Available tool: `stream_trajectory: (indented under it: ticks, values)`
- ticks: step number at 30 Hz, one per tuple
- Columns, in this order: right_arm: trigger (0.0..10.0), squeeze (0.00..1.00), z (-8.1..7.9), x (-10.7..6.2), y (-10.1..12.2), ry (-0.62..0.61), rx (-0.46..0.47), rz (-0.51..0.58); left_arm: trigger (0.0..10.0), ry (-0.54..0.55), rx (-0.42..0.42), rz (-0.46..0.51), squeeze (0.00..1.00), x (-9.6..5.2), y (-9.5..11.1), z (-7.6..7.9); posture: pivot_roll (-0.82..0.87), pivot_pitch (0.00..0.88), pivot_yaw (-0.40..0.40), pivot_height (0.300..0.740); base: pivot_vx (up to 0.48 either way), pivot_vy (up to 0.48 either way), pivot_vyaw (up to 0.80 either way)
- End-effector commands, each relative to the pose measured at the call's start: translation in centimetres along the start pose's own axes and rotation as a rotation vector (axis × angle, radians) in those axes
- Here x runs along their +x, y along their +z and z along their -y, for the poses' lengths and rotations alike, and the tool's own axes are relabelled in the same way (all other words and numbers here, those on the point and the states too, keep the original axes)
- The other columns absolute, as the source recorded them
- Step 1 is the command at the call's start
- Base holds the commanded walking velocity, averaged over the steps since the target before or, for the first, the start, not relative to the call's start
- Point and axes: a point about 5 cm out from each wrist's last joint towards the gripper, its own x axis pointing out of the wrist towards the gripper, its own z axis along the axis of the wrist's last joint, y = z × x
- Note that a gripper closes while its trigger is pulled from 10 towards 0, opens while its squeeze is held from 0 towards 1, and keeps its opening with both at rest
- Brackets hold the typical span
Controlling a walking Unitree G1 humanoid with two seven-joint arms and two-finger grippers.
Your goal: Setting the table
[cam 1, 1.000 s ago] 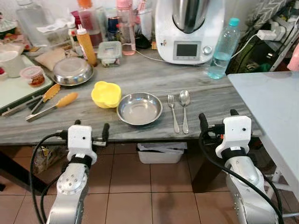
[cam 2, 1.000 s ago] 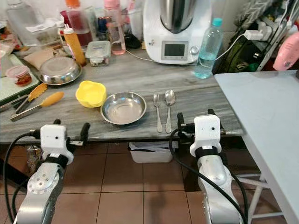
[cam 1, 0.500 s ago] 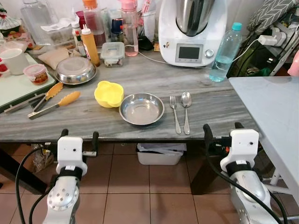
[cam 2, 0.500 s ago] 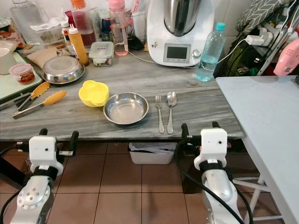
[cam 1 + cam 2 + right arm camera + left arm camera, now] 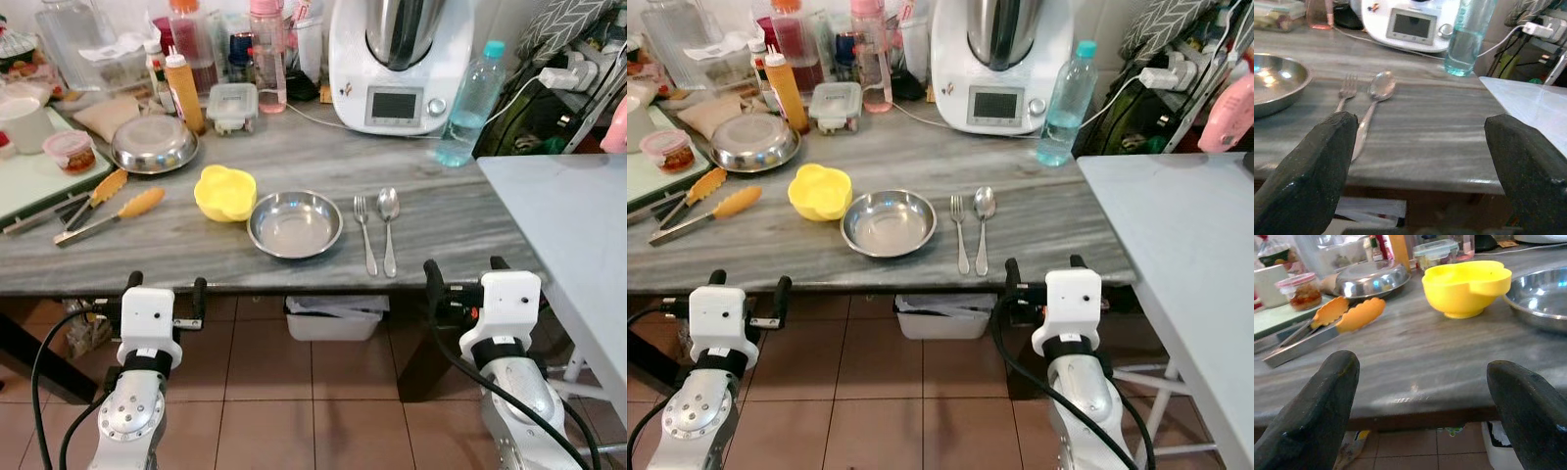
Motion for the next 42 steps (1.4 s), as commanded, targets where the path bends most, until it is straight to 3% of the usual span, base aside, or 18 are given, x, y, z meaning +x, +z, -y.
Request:
stream_trajectory:
  ticks: [1,23,32,42]
  values:
    - [10.0,0.00,-0.2,-0.1,0.0,0.005,0.003,-0.003,10.0,-0.006,0.017,-0.025,0.00,-0.2,-0.4,-0.2,0.01,0.049,0.018,0.740,-0.311,0.000,0.00]
    - [10.0,0.00,-0.6,0.2,-0.2,0.000,0.004,-0.007,10.0,-0.051,0.014,-0.006,0.00,1.1,0.4,0.2,0.02,0.038,0.033,0.740,-0.335,0.000,0.00]
    - [10.0,0.00,-0.6,0.3,-0.2,-0.006,-0.002,-0.006,10.0,-0.161,-0.069,0.049,0.00,1.9,1.7,1.5,0.02,0.040,0.038,0.740,0.000,0.000,0.00]
    - [10.0,0.00,-0.9,0.2,-0.4,-0.012,-0.002,-0.011,10.0,-0.218,-0.079,0.050,0.00,2.0,1.9,2.2,0.02,0.042,0.048,0.740,0.000,-0.082,0.00]
